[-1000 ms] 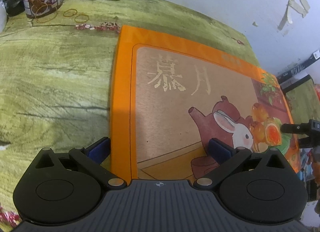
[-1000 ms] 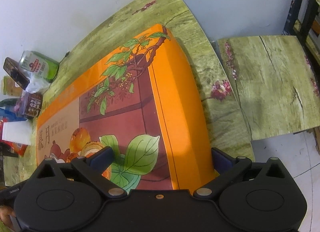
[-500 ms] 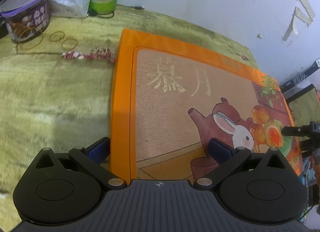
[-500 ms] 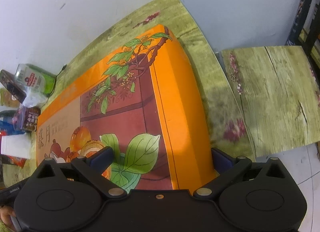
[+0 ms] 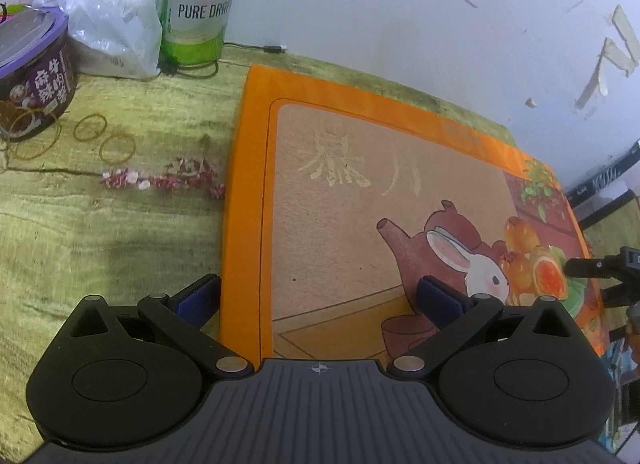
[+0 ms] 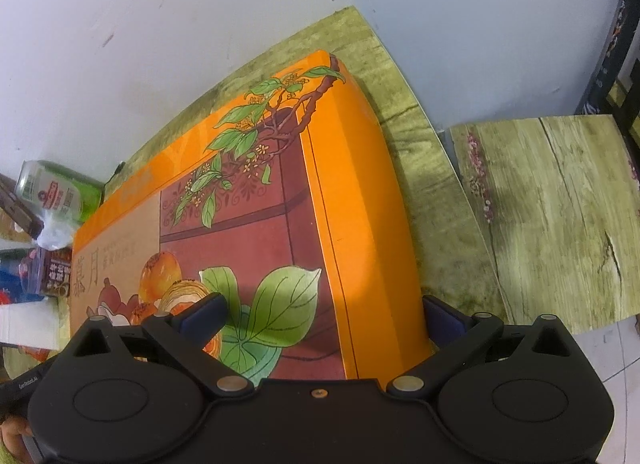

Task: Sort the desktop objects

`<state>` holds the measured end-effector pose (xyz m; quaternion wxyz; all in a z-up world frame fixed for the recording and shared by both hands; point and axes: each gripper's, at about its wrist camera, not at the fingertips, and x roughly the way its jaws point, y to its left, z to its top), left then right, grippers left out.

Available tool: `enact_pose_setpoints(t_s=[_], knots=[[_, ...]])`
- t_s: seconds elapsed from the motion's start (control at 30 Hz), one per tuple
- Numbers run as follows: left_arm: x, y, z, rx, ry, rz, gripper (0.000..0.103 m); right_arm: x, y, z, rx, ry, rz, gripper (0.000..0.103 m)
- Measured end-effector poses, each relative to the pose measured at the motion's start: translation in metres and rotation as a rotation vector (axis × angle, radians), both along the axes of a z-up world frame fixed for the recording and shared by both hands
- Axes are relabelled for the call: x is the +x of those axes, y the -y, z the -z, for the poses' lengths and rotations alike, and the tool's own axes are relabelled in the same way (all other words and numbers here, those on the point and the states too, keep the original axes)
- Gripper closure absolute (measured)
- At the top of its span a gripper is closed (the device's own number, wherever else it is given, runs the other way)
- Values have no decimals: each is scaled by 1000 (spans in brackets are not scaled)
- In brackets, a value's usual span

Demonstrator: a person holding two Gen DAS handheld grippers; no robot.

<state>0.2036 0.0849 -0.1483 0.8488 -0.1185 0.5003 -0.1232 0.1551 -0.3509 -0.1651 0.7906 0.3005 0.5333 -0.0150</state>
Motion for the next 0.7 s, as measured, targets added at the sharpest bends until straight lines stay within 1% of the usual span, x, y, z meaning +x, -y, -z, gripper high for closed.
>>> enact_pose_setpoints(t_s=[0.3,0.43,0.57,0.7], knots=[[3,-3,-1,4,8,-29,0,0,0,3,2,17,28,0],[-4,-4,-7,40,24,-53,0,-1,3,2,11,27,35,1],[-18,-4,-22,60,58,-81,0,-9,2,-6,-7,54,27,1],[-42,7,-48,93,127,-95,0,-23,-1,-24,-44,104,9,1]])
